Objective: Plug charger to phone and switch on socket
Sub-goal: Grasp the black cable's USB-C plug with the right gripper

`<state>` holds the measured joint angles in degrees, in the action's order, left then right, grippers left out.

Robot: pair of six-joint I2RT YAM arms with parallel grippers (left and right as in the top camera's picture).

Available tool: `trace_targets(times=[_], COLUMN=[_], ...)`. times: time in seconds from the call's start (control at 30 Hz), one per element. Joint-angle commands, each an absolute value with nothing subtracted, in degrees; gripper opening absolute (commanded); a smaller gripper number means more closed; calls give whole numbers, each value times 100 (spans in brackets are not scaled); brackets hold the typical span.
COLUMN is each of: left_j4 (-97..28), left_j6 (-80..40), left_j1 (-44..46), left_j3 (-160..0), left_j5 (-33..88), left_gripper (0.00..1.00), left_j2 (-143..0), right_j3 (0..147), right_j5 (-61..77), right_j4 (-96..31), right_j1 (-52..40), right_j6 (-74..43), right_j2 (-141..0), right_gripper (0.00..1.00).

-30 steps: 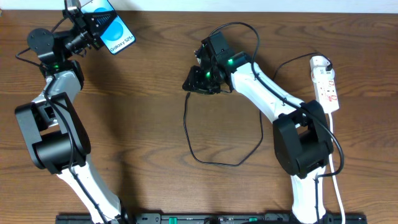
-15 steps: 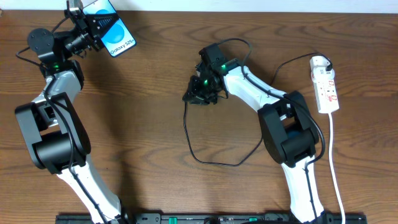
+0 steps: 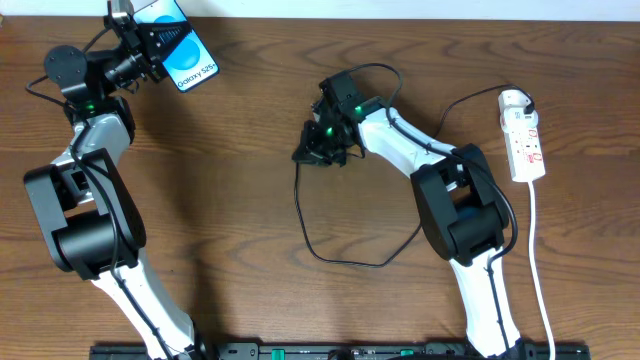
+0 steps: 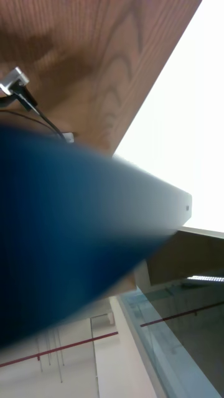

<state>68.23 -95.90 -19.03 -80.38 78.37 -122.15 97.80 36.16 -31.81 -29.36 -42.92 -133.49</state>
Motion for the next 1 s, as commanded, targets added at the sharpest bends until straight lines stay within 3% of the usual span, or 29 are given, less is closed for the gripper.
trace_targets(times=[0.0, 0.37, 0.63, 0.97], left_j4=[6906, 6674, 6565, 6565], left_j6=[-9480, -9498, -9321, -9647], left_j1=[-1883, -1846, -1468, -1162], left_j3=[-8121, -8121, -8121, -8121], left_j5=[7975, 8038, 8670, 8632], left_gripper=[7, 7, 7, 8], left_j2=[-12086, -12086, -12086, -12086], right_j3=[9878, 9907, 10530, 11037], right_j5=[3793, 5168, 5282, 5909], right_j4=[-2943, -2617, -4320, -4989], right_j1=[-2858, -2853, -2912, -2915], right_j6=[-3844, -2134, -34, 377], right_j2=[-13439, -13437, -13131, -12593], right_gripper=[1, 1, 1, 1])
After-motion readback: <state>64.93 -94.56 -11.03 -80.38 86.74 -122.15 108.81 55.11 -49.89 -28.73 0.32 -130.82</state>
